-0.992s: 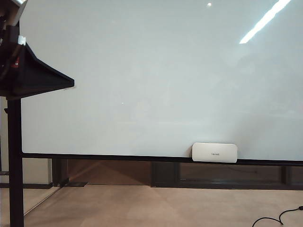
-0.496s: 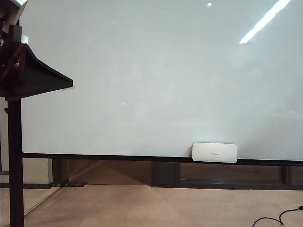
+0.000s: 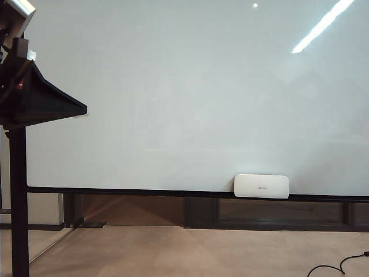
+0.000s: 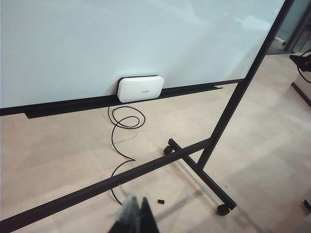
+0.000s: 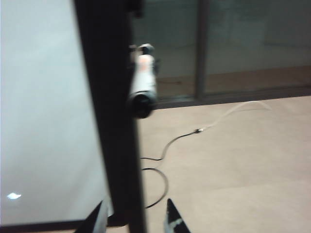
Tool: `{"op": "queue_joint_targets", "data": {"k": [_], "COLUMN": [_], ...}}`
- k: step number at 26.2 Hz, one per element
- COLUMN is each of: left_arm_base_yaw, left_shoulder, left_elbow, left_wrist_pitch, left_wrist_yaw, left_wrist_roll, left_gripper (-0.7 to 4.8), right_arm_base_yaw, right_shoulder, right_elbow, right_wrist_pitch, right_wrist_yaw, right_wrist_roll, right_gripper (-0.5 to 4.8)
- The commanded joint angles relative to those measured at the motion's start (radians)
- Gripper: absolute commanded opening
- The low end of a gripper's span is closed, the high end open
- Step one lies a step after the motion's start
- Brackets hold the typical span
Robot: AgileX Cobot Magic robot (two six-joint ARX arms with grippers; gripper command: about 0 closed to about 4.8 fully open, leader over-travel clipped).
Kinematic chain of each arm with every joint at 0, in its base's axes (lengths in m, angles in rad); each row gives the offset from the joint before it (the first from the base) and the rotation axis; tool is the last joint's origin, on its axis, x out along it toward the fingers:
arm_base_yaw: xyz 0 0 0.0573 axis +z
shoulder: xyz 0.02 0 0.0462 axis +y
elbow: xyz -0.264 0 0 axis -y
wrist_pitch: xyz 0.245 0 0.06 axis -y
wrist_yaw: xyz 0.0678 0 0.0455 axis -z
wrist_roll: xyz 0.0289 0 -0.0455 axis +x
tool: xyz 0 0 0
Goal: Reach to the right to find the marker pen, pick it up, and write the number 19 on the whiteboard.
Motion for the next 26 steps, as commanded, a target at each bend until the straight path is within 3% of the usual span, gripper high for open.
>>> {"op": "queue_joint_targets", "data": {"k": [1,13,20,26], "left_arm_base_yaw": [0.000,0.000,0.000,0.000], "left_shoulder": [-0.002,-0.002,-0.002,-0.002], "left_elbow": [0.004,0.004,0.004,0.005], "left_wrist_pitch": [0.001,-0.021,-0.020,-0.019], "left_wrist_yaw": [-0.002,0.000,-0.003,-0.026], "left_wrist_roll": [0.007,0.008,0.008,0.008], "left_gripper": [-0.05,-0.05,-0.05,-0.05], "right_arm_base_yaw": [0.011,0.011,0.017,0.032], "right_shoulder": [-0.006,0.017,0.103,0.106], "right_elbow": [0.001,0.005,0.179,0.227], "right_wrist_pitch": [0.024,0.056,-0.010,-0.006], "right_wrist_yaw": [0.055,0.056,-0.012,0.011], "right_wrist_roll": [0.001,-0.061,0.061,0.045], "right_gripper": [1.52,1.53,1.54,1.79]}}
